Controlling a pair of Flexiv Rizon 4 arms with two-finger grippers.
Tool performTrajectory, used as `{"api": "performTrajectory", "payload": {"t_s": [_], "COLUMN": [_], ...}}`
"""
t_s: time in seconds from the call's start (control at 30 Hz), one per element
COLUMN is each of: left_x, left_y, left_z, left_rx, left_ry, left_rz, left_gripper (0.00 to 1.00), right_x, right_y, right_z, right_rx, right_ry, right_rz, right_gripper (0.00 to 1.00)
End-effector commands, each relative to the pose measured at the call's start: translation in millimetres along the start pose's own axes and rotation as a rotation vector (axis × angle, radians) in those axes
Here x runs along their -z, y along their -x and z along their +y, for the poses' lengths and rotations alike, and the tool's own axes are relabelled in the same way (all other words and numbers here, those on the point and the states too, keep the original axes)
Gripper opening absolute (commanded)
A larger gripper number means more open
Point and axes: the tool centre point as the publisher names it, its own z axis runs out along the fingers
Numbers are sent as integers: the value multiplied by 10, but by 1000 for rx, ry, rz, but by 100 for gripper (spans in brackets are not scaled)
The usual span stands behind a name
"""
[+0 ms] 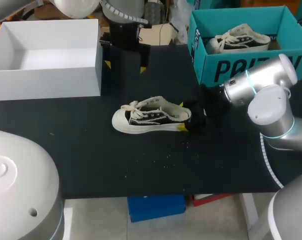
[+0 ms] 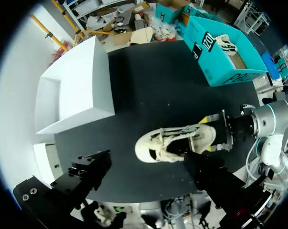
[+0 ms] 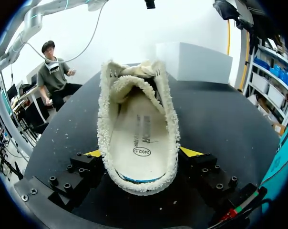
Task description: Take the shoe out of the shoebox, open the shoe tongue, remove and reinsert the insole, then place the shoe into the shoebox
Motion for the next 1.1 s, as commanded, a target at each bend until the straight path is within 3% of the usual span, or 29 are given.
{"api": "performTrajectory", "payload": {"t_s": [0.03,0.33,0.67,1.1], "left_x": [-168,-408,-734,-1076], "left_y": [-293,-629,-973,-1084], "left_z": [2,104,216,191], "left_rx": [16,28,23,8], "left_ry": [9,65,172,273], "left_rz": [-26,31,-1,-93], "left_gripper": [100,100,100,100], "right_x": [-29,-29,-29,-29], "right_y": [12,12,12,12], "right_z": [-3,-3,-3,-3], "right_rx": [-1,-1,-1,-1], "right_ry": [-1,-1,-1,-1], "right_rz": [0,0,0,0], "right_gripper": [0,0,0,0]}}
